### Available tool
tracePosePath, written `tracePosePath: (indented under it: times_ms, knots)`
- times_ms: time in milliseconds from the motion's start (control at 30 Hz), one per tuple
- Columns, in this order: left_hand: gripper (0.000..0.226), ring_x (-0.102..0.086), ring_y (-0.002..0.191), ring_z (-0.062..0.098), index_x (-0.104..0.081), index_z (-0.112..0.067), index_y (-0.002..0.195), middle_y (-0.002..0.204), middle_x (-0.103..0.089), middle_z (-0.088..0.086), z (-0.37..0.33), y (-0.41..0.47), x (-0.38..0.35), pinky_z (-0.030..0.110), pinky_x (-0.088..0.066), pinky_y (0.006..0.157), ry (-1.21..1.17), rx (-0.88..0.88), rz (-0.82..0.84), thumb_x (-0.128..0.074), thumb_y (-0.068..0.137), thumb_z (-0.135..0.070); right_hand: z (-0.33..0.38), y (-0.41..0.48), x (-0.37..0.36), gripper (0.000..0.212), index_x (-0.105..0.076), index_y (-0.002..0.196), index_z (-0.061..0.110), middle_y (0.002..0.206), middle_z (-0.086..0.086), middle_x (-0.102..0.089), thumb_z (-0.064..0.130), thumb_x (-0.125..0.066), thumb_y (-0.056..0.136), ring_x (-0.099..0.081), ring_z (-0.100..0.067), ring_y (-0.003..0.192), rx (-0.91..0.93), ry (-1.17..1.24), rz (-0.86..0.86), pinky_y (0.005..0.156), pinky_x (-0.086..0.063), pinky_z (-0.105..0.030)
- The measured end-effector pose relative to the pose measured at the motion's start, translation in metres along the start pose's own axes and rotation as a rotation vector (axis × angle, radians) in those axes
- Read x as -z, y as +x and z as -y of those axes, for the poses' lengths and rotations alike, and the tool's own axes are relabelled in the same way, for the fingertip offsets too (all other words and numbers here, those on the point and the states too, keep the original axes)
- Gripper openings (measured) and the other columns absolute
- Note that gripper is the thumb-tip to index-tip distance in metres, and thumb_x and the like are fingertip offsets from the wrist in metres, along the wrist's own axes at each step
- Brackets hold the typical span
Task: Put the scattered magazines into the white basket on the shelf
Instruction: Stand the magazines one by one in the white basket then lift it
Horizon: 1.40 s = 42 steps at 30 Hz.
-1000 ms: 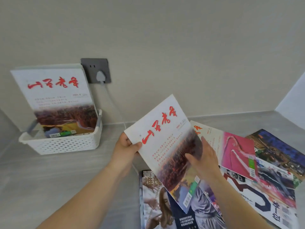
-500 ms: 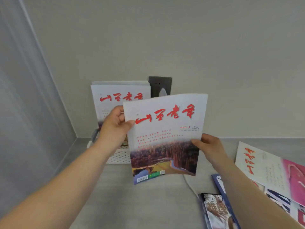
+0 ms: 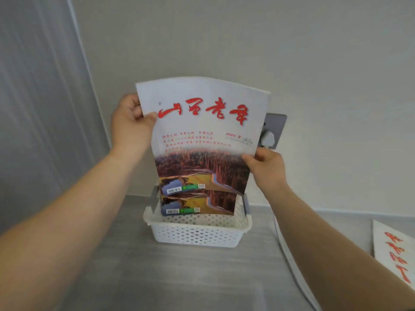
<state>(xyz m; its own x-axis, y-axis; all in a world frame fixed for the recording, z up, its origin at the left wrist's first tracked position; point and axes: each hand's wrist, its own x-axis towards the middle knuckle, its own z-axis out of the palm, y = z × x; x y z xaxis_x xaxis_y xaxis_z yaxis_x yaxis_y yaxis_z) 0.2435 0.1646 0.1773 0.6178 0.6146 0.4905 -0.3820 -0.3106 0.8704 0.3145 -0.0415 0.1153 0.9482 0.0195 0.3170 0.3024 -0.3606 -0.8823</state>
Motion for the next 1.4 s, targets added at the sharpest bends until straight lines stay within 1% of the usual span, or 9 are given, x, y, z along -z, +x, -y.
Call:
tracePosePath:
  times_ms: [133,400,500,600,700,833,967,1267,1400]
  knots:
    - [0.027,-0.055,0.091,0.015,-0.050,0.000,0.107,0.099,-0.056,0.003,0.041,-0.006,0.000,-0.001,-0.043,0.051,0.047,0.089,0.004,-0.048,0.082,0.009,-0.028,-0.004,-0.023,0.015,-0.070,0.093,0.011,0.080,0.004,-0.063,0.013,-0.059,0.082,-0.056,-0.007,0.064,-0.142,-0.027,0.070,0.063,-0.047,-0.023]
    - [0.029,-0.052,0.091,0.011,-0.051,-0.010,0.113,0.103,-0.055,-0.005,0.088,-0.013,-0.009,-0.004,-0.038,0.050,0.247,0.075,0.085,-0.050,0.085,-0.002,-0.060,-0.011,-0.037,0.011,-0.064,0.089,0.018,0.088,-0.002,-0.065,0.015,-0.055,0.083,-0.058,-0.020,0.079,-0.295,-0.067,0.084,0.062,-0.046,-0.024]
    - [0.044,-0.049,0.109,0.017,-0.043,-0.015,0.125,0.129,-0.046,0.005,0.099,-0.009,-0.011,0.015,-0.044,0.083,0.334,0.095,0.010,-0.056,0.083,-0.012,-0.062,-0.008,-0.042,0.024,-0.056,0.108,0.015,0.113,-0.007,-0.062,0.014,-0.054,0.084,-0.056,-0.021,0.090,-0.277,-0.091,0.004,0.067,-0.044,-0.023]
    - [0.062,-0.031,0.133,0.024,-0.018,-0.017,0.139,0.148,-0.025,0.008,0.116,-0.017,-0.010,0.040,-0.031,0.108,0.333,0.227,0.021,-0.051,0.087,-0.023,-0.066,-0.007,-0.046,0.054,-0.032,0.134,0.012,0.141,-0.007,-0.037,0.009,-0.052,0.085,-0.046,-0.025,0.121,-0.292,-0.038,-0.054,0.096,-0.040,-0.034]
    - [0.055,-0.037,0.129,0.024,-0.011,-0.022,0.140,0.146,-0.031,0.006,0.130,-0.029,-0.013,0.037,-0.035,0.100,0.126,0.404,0.143,-0.035,0.092,-0.032,-0.067,-0.005,-0.051,0.063,-0.019,0.140,0.015,0.145,-0.007,-0.034,0.003,-0.048,0.086,-0.039,-0.025,0.128,-0.335,0.042,0.031,0.103,-0.037,-0.038]
    - [0.041,-0.050,0.088,0.011,-0.027,-0.025,0.132,0.111,-0.050,-0.002,0.136,-0.039,-0.024,0.024,-0.043,0.073,0.000,0.517,0.182,-0.025,0.093,-0.040,-0.061,0.002,-0.061,0.045,-0.036,0.124,0.015,0.123,-0.012,-0.053,-0.002,-0.042,0.083,-0.052,-0.026,0.104,-0.353,0.054,0.127,0.077,-0.042,-0.032]
    - [0.040,-0.049,0.096,0.015,-0.030,-0.026,0.130,0.106,-0.050,-0.005,0.142,-0.040,-0.027,0.030,-0.042,0.077,-0.049,0.526,0.149,-0.026,0.093,-0.040,-0.056,0.011,-0.063,0.030,-0.041,0.113,0.009,0.116,-0.015,-0.056,0.000,-0.039,0.084,-0.050,-0.024,0.089,-0.389,-0.035,0.113,0.072,-0.040,-0.033]
    - [0.036,-0.050,0.100,0.014,-0.027,-0.026,0.128,0.111,-0.050,-0.002,0.152,-0.045,-0.036,0.031,-0.040,0.082,-0.133,0.435,0.067,-0.025,0.094,-0.037,-0.056,-0.001,-0.070,0.040,-0.038,0.114,0.012,0.110,-0.009,-0.055,-0.006,-0.034,0.078,-0.050,-0.026,0.089,-0.221,-0.120,-0.035,0.070,-0.035,-0.028]
    - [0.037,-0.046,0.102,0.013,-0.026,-0.021,0.130,0.114,-0.046,-0.002,0.155,-0.040,-0.034,0.018,-0.038,0.073,-0.017,0.356,0.107,-0.029,0.094,-0.031,-0.059,0.004,-0.068,0.041,-0.038,0.117,0.009,0.119,-0.014,-0.051,-0.003,-0.039,0.078,-0.053,-0.033,0.106,-0.214,-0.096,0.012,0.087,-0.049,-0.047]
